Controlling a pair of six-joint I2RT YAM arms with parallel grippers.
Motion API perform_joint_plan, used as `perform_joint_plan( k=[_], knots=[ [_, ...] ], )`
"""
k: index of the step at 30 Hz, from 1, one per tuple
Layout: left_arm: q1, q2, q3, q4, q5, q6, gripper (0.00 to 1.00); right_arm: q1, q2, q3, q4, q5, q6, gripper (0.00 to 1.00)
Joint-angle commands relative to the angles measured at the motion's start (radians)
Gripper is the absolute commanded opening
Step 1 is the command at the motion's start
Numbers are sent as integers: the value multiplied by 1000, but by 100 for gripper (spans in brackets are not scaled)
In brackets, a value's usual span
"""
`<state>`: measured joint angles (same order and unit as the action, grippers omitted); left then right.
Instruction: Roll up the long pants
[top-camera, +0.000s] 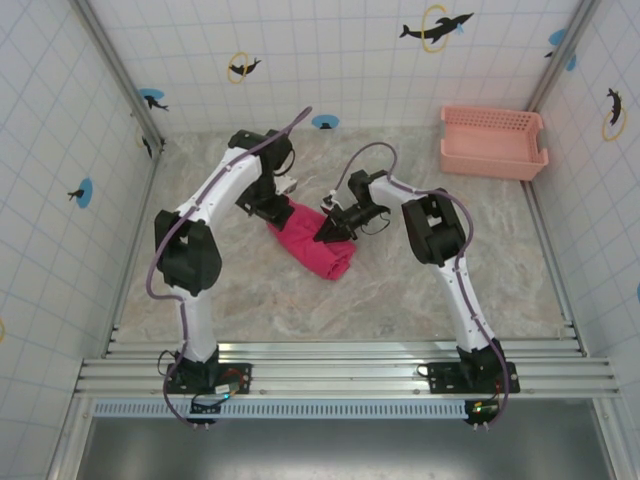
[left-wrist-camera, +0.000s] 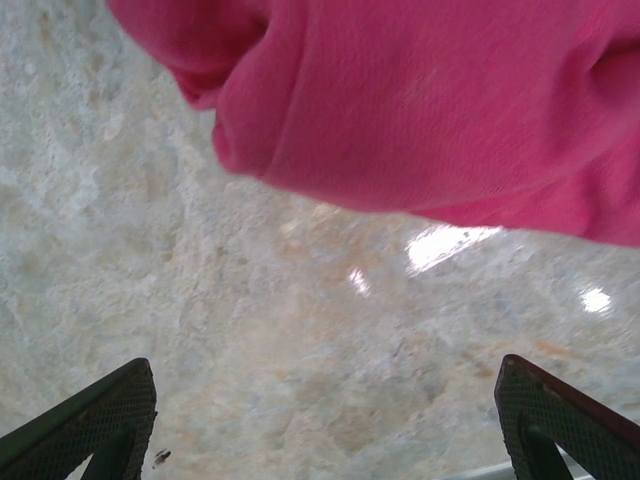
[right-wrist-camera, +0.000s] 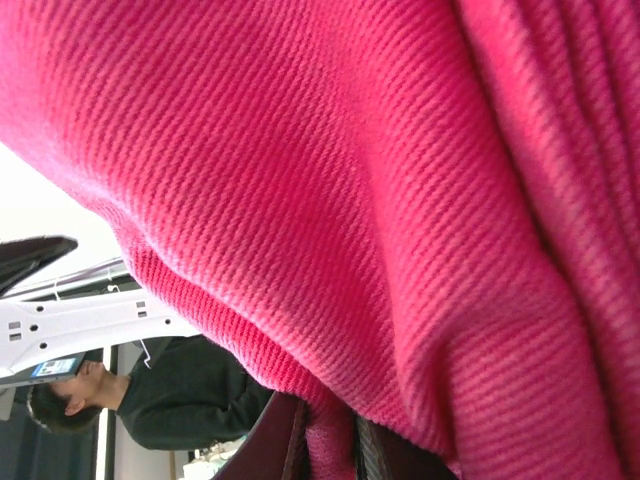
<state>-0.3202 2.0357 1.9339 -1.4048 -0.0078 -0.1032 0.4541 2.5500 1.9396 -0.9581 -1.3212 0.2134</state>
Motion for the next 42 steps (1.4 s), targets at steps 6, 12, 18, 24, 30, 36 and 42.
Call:
perform_joint_plan(
  k=[6, 12, 18, 24, 30, 36, 42],
  knots=[
    [-23, 163, 67, 156, 99, -140, 92, -5, 103, -25, 50, 214, 30, 0],
    [-24, 309, 135, 117, 22, -148, 93, -6, 89, -31, 48, 219, 32, 0],
    [-22, 421, 200, 114, -6, -162, 95, 1, 21, -86, 26, 240, 3, 6],
    [-20, 507, 274, 78, 2, -155, 95, -6, -117, -55, -77, 419, -92, 40],
    [-11, 530, 281, 72, 3, -138, 95, -47, -280, -21, -108, 615, -134, 58],
    [-3, 532, 287, 70, 3, -122, 95, -98, -221, 59, -129, 658, -193, 66],
    [1, 536, 289, 55, 6, -114, 95, -90, -58, 232, -160, 636, -215, 70]
  ],
)
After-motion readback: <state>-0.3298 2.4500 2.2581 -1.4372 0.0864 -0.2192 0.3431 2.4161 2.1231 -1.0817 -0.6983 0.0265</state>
